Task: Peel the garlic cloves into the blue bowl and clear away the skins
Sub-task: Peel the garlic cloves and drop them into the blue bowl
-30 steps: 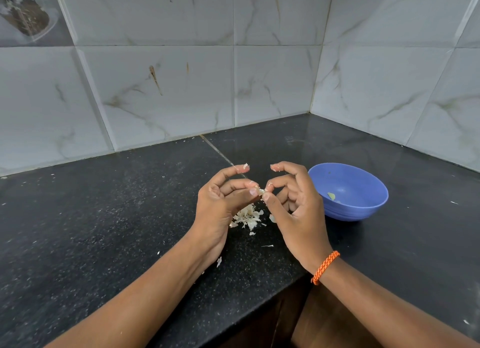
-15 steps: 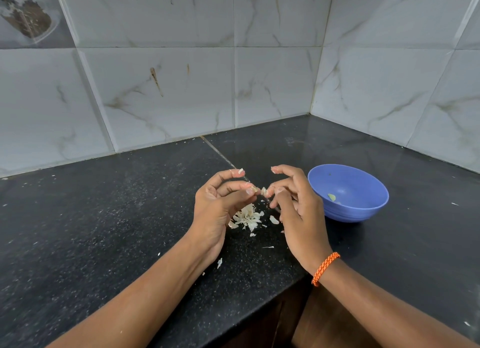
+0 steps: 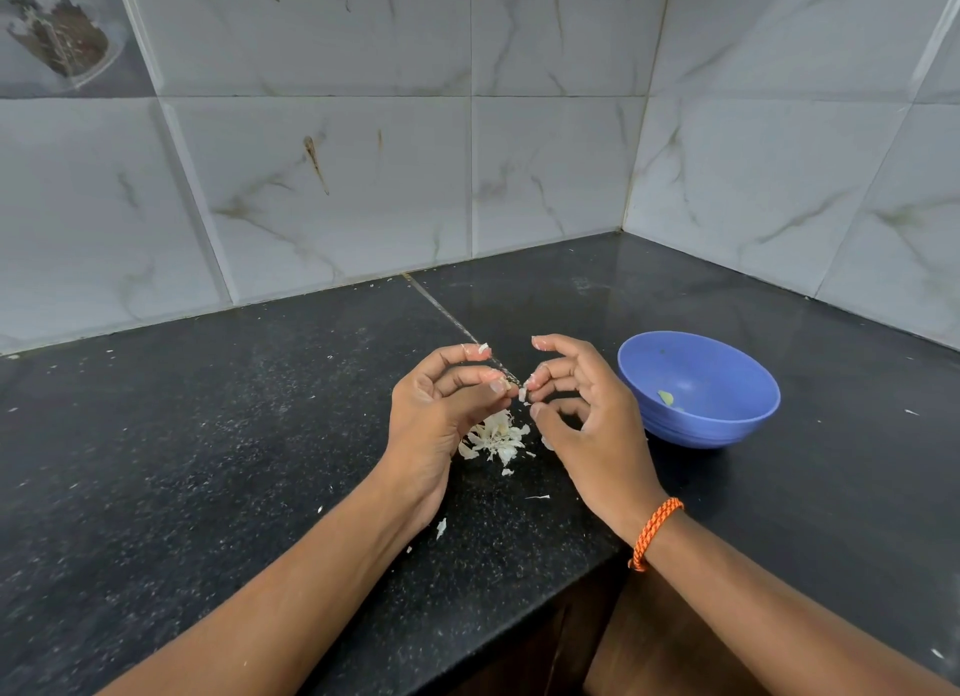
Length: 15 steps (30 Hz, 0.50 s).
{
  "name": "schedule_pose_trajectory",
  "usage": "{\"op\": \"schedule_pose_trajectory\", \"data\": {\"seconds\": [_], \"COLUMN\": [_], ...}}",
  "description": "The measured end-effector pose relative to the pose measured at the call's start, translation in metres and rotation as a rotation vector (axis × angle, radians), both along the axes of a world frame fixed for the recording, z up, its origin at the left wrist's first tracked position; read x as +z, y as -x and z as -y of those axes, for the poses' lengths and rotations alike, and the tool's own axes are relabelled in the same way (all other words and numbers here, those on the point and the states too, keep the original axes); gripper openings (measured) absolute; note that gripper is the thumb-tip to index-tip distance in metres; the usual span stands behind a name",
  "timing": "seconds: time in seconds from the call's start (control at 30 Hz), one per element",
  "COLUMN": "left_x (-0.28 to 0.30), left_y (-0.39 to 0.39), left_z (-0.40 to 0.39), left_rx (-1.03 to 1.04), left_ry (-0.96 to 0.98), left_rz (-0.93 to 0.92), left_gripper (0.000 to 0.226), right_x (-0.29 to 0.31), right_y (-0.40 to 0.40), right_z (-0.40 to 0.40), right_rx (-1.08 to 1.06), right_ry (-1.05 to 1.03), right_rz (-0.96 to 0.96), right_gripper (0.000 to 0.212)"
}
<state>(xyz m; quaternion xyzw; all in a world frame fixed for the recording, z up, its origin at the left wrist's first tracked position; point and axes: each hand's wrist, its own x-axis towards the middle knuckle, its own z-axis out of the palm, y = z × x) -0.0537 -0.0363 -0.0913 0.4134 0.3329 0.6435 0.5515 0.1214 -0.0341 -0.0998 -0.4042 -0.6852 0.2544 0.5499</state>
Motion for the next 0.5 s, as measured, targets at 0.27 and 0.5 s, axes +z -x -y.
{"op": "schedule_pose_trajectory", "data": {"seconds": [0.27,0.5], "left_x": [-0.0015,-0.0008], "left_y": [0.0018,0.001], "left_z": [-0.0006,-0.0006], "left_rx": [0.01,0.0], "left_ry": [0.001,-0.003], "left_rz": [0.0,0.004], "left_gripper": [0.037,0.037], "right_x": [0.0025,0.0007], "right_y": [0.0012,-0.0007], "right_z": [0.0045,0.0031], "right_rx": [-0.022,-0.098], "right_ry": [-0.02,-0.073], "right_rz": [-0.022,0.045], "right_gripper": [0.048,0.031]}}
